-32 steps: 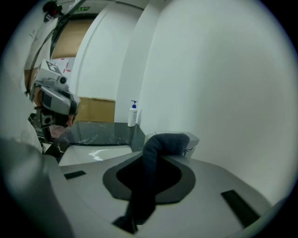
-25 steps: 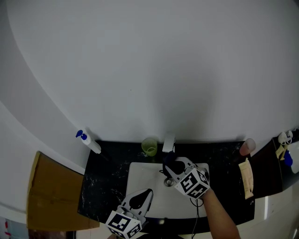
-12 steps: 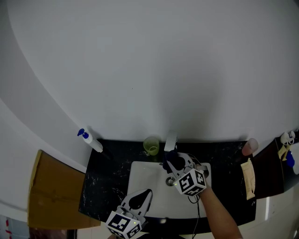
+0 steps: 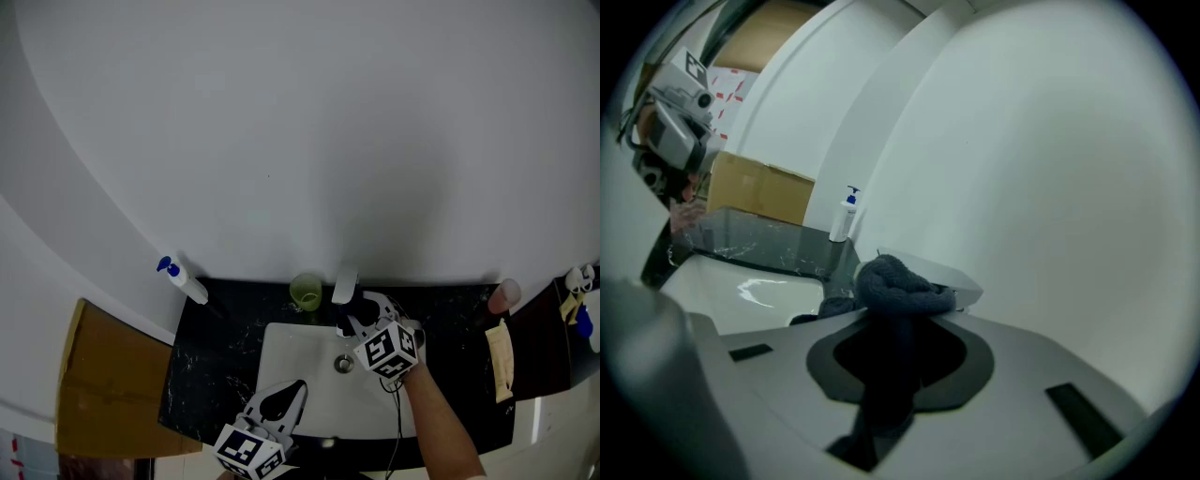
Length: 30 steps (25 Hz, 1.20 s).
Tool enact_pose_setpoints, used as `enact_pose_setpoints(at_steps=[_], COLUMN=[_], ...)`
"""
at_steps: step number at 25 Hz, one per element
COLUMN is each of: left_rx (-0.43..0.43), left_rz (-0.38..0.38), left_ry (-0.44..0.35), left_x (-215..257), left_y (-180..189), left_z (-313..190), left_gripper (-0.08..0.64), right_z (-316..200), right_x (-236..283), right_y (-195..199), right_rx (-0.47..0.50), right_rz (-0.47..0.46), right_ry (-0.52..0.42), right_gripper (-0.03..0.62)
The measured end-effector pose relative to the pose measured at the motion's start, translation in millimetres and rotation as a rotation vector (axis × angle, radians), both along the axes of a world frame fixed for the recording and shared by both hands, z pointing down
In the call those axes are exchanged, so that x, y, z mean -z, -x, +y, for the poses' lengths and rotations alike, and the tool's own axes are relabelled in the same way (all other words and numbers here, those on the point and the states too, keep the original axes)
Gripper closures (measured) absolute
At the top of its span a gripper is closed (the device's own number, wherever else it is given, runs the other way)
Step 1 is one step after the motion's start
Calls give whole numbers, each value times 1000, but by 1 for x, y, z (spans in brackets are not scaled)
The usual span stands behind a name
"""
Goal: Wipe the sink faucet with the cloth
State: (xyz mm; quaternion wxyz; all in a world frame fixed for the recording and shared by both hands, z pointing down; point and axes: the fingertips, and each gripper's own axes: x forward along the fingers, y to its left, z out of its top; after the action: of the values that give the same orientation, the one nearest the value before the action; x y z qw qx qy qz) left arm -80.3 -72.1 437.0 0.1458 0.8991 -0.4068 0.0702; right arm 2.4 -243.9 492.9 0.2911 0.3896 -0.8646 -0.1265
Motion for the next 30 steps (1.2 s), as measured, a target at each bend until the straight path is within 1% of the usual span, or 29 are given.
enact_pose_setpoints(at_steps=[3, 8, 10, 12, 15, 18, 21, 23, 26, 30], left_rx=[0, 1, 1, 0, -4, -4, 0, 2, 3, 2], left_rz=[1, 2, 1, 2, 5, 7, 4, 2, 1, 1], left_ry=[0, 3, 5, 4, 2, 2, 5, 4, 3, 2], left_x=[1, 1, 0, 0, 2, 2, 0, 0, 0, 1], left_y=[0, 0, 0, -1, -2, 0, 3, 3, 4, 3], left_z=[1, 3, 3, 3, 3, 3, 3, 3, 0, -1], left_gripper=[560, 560, 560, 560, 560, 560, 560, 560, 560, 560], right_z=[7, 47, 62, 66, 59, 41, 22, 9, -6, -7], right_x=[0, 1, -1, -3, -4, -4, -4, -3, -2, -1], right_y=[4, 20, 27, 32, 32, 25, 15, 3, -17, -29], right_rx=[33, 151, 192, 211, 211, 192, 151, 92, -11, -78], right_rz=[-2, -34, -20, 1, 13, 18, 1, -20, -87, -116], right_ry=[11, 49, 48, 44, 65, 96, 114, 109, 107, 98], right_gripper=[534, 534, 534, 534, 534, 534, 534, 534, 534, 534])
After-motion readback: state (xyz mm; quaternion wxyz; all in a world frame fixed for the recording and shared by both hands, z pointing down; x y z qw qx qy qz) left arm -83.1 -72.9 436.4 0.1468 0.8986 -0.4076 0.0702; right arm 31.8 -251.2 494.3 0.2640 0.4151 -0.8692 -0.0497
